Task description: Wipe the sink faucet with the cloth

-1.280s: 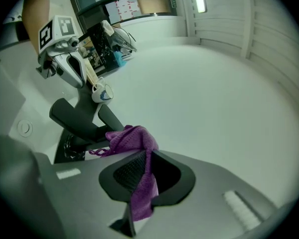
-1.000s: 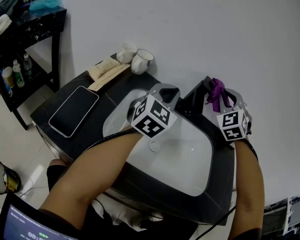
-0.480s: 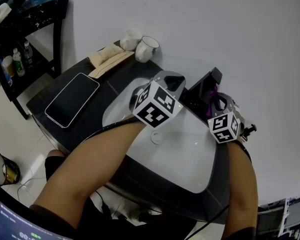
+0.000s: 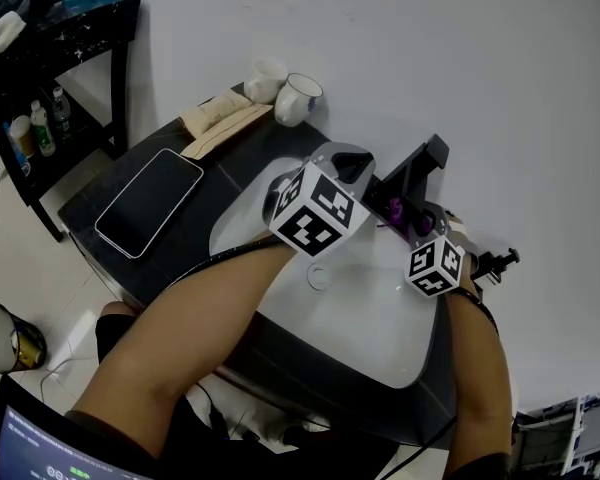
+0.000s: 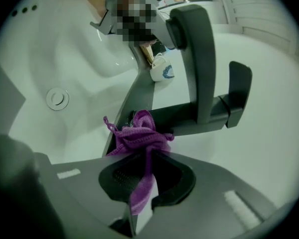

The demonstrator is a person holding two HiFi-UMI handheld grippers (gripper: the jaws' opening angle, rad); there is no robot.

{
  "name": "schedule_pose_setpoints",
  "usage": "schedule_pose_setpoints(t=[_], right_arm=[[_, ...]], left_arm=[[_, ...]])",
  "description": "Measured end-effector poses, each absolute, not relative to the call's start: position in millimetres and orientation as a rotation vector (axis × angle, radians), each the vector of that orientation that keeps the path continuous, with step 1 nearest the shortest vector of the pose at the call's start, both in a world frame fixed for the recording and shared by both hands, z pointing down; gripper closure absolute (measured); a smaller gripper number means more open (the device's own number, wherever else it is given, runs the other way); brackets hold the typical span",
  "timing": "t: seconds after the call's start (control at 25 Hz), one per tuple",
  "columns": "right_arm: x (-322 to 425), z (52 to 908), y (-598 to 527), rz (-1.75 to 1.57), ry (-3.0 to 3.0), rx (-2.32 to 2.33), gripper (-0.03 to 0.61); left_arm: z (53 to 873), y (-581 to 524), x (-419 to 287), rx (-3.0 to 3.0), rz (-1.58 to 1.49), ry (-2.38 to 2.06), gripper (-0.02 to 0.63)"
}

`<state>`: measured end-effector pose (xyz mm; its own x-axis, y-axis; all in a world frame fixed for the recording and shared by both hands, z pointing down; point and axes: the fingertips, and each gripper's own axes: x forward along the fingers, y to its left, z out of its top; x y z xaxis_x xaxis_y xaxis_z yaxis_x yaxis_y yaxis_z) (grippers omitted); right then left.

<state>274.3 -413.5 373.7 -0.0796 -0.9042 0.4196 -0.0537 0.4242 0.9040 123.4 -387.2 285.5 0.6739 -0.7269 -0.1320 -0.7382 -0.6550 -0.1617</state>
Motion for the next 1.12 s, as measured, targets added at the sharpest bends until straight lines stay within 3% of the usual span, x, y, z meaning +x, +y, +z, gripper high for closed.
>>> schedule_pose_setpoints(t=[0.32, 0.72, 1.12], right_arm=[[277, 359, -404, -0.883, -1.522, 0.97, 0.538], [251, 264, -306, -0.916, -1.83, 1.293, 0.538], [197, 271, -258, -0.52, -2.367, 1.583, 0.538]], left_arm=[[288, -387, 122, -2.686, 0.074, 1.188, 0.596], [283, -382, 96, -2.653, 0.101, 1.288, 0.596], [282, -394, 26, -2.688, 0.366, 1.62, 0.595]])
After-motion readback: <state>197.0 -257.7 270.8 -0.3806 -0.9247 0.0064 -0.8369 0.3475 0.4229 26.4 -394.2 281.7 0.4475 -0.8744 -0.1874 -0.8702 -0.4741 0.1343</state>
